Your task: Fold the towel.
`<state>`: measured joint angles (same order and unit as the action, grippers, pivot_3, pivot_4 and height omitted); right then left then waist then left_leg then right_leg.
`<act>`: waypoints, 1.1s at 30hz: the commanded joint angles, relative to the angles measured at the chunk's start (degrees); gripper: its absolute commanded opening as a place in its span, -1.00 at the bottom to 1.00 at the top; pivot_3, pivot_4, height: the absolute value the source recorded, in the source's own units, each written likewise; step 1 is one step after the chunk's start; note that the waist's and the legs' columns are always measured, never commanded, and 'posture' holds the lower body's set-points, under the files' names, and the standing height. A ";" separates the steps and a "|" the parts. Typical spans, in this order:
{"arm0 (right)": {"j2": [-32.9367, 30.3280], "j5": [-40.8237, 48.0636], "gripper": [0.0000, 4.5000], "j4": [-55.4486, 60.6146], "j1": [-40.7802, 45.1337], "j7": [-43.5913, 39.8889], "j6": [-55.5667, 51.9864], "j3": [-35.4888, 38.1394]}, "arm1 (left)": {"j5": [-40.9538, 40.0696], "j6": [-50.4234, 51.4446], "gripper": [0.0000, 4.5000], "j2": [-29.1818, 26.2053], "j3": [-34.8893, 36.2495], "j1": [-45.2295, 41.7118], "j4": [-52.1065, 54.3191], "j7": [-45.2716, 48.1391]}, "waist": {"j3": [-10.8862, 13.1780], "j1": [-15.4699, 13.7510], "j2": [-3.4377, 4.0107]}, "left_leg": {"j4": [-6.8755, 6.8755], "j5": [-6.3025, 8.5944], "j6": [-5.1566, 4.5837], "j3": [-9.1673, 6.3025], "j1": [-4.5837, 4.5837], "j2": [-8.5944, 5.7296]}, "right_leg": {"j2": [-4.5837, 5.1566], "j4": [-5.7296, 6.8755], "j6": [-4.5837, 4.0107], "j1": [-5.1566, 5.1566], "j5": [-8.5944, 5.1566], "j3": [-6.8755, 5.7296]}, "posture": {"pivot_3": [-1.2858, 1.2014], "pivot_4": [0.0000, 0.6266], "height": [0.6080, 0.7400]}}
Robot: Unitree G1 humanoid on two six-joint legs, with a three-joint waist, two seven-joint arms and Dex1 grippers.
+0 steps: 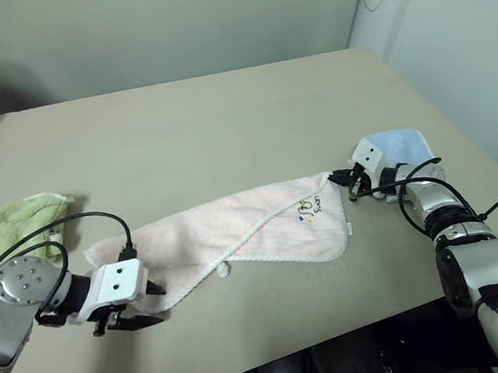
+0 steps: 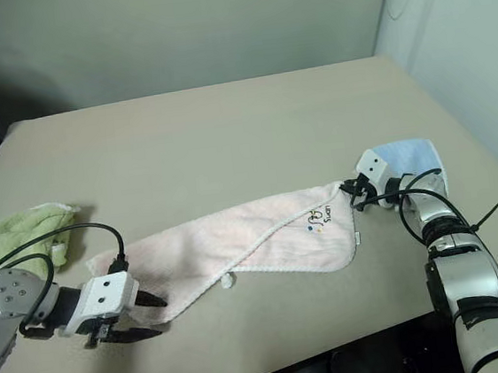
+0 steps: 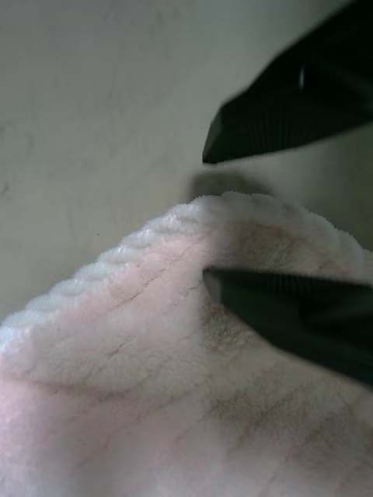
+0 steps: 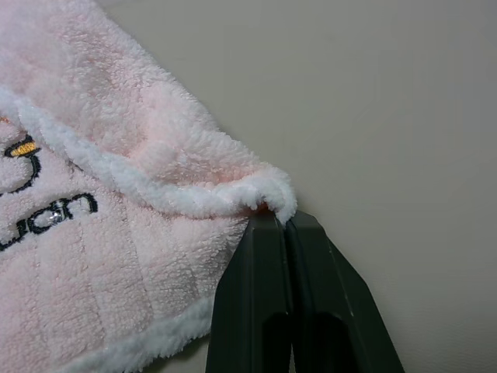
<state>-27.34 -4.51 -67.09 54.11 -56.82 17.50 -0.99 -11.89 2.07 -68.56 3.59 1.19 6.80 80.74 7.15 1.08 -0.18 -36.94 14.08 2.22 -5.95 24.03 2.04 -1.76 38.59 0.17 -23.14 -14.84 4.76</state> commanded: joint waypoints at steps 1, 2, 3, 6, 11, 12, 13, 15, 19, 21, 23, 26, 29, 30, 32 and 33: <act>-0.58 1.34 -1.00 1.71 -0.11 0.17 0.06 0.86 | 1.17 -2.33 -0.65 0.99 0.07 -0.68 -1.21 -1.44 | 0.00 0.01 0.00 | 0.00 0.00 0.00 0.00 0.00 0.00 | 0.00 0.00 0.00 0.00 0.00 0.00 | 0.03 -0.52 1.00; -0.49 1.32 -1.00 1.68 -0.11 0.17 0.06 0.81 | 0.97 -2.31 -0.82 1.34 0.28 -0.78 -1.39 -1.66 | 0.00 0.01 0.00 | 0.00 0.00 0.00 0.00 0.00 0.00 | 0.00 0.00 0.00 0.00 0.00 0.00 | 0.03 -0.52 1.00; -0.39 1.26 -1.00 1.65 -0.14 0.11 0.10 0.73 | 0.58 -2.09 -0.95 1.58 0.62 -0.76 -1.39 -1.78 | 0.00 0.01 0.00 | 0.00 0.00 0.00 0.00 0.00 0.00 | 0.00 0.01 0.00 0.00 0.00 0.00 | 0.03 -0.52 1.00; -0.19 1.19 -1.00 1.64 -0.18 -0.01 0.15 0.59 | -0.33 -1.60 -0.98 1.65 1.56 -0.36 -1.29 -1.52 | 0.00 -0.02 0.00 | 0.00 0.00 0.00 0.00 0.00 0.00 | 0.00 0.01 0.00 0.00 0.00 0.00 | 0.03 -0.52 1.00; 0.05 1.26 -1.00 1.88 0.03 -0.49 0.21 0.49 | -4.55 1.74 -0.98 2.79 5.02 0.11 0.01 -2.47 | 0.00 0.02 0.00 | -0.01 0.00 0.00 0.00 0.00 0.00 | 0.00 0.03 0.00 0.00 0.00 0.00 | 0.03 -0.52 1.00; -0.04 1.44 -1.00 2.09 0.15 -0.74 0.23 0.61 | -6.67 4.27 -0.98 3.52 6.49 -0.31 0.92 -3.39 | 0.00 0.01 0.00 | 0.00 0.00 0.00 0.00 0.00 0.00 | 0.00 0.03 0.00 0.00 0.00 0.00 | 0.03 -0.52 1.00; -0.22 1.75 -1.00 2.33 0.36 -0.95 0.13 0.88 | -9.24 7.53 -0.98 4.37 8.36 -0.99 1.70 -4.70 | 0.00 0.00 0.00 | -0.01 0.00 0.00 0.00 0.00 0.00 | 0.00 0.04 0.00 0.00 0.00 0.00 | 0.03 -0.52 1.00; -0.96 2.60 -1.00 2.78 1.12 -1.24 -0.27 1.66 | -15.91 15.23 -0.98 5.69 13.33 -3.31 2.21 -7.33 | 0.00 -0.04 0.00 | -0.01 0.00 0.00 0.01 0.00 0.00 | 0.00 0.06 0.00 0.00 0.00 -0.01 | 0.03 -0.52 1.00; -2.26 4.86 -1.00 3.76 2.80 -2.72 -2.04 3.39 | -26.32 26.92 -0.98 8.22 22.44 -9.22 0.35 -13.91 | 0.02 -0.03 0.06 | -0.03 -0.05 0.07 0.04 0.00 0.02 | 0.00 0.11 0.00 -0.01 0.00 -0.04 | 0.03 -0.52 1.00; -2.74 5.26 -1.00 4.35 3.20 -3.34 -2.41 3.54 | -28.94 30.02 -0.98 9.61 25.18 -11.42 -0.28 -17.13 | 0.00 0.03 0.11 | -0.03 -0.07 0.10 0.08 -0.01 0.01 | 0.00 0.11 0.00 -0.01 0.00 -0.02 | 0.03 -0.52 1.00; -3.11 5.56 -1.00 4.73 3.67 -3.62 -2.74 3.77 | -30.05 31.42 -0.98 10.85 26.93 -12.58 -0.54 -19.33 | 0.00 0.18 0.11 | -0.02 -0.20 0.16 0.08 -0.04 0.02 | 0.00 0.11 0.00 -0.01 0.00 -0.02 | 0.03 -0.52 1.00; -3.73 6.40 -1.00 5.06 5.13 -3.68 -3.14 4.44 | -31.60 32.34 -0.98 12.76 29.13 -15.21 -2.07 -23.12 | 0.00 0.25 0.11 | 0.01 -0.32 0.31 0.07 -0.04 0.03 | 0.00 0.08 0.00 -0.01 0.00 -0.02 | 0.03 -0.52 1.00; -4.43 7.24 -1.00 4.81 8.09 -2.98 -3.55 5.28 | -30.75 30.86 -0.98 14.16 29.65 -20.10 -6.43 -27.61 | 0.01 0.19 0.11 | 0.00 -0.51 0.53 0.06 -0.04 0.03 | 0.00 0.09 0.00 -0.01 0.00 -0.02 | 0.03 -0.52 1.00; -4.65 7.46 -1.00 4.56 9.62 -2.50 -3.70 5.62 | -29.83 29.94 -0.98 14.43 29.28 -22.43 -8.65 -29.22 | 0.02 0.15 0.13 | 0.00 -0.52 0.51 0.06 -0.03 0.03 | 0.00 0.09 0.01 -0.01 0.00 -0.02 | 0.03 -0.52 1.00; -5.19 6.23 -1.00 3.13 13.40 0.01 -3.51 5.28 | -26.65 26.89 -0.98 14.84 27.39 -28.68 -15.02 -32.43 | 0.05 0.14 0.18 | -0.03 -0.55 0.47 0.06 -0.03 0.02 | 0.00 0.12 0.01 -0.01 0.00 -0.02 | 0.03 -0.52 1.00; -5.47 5.10 -1.00 2.23 15.07 1.65 -2.80 4.74 | -25.17 25.47 -0.98 15.14 26.24 -32.02 -18.00 -33.67 | 0.05 0.03 0.19 | -0.01 -0.55 0.44 0.05 -0.03 0.03 | 0.00 0.13 0.01 -0.03 0.01 -0.01 | 0.03 -0.52 1.00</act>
<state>-31.45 0.75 -65.23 66.75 -57.37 13.44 2.80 -38.89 30.40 -52.93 29.79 -28.69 -8.81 49.18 7.20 1.10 0.01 -36.96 13.52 2.65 -5.91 23.98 2.06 -1.76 38.75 0.19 -23.17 -14.83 4.74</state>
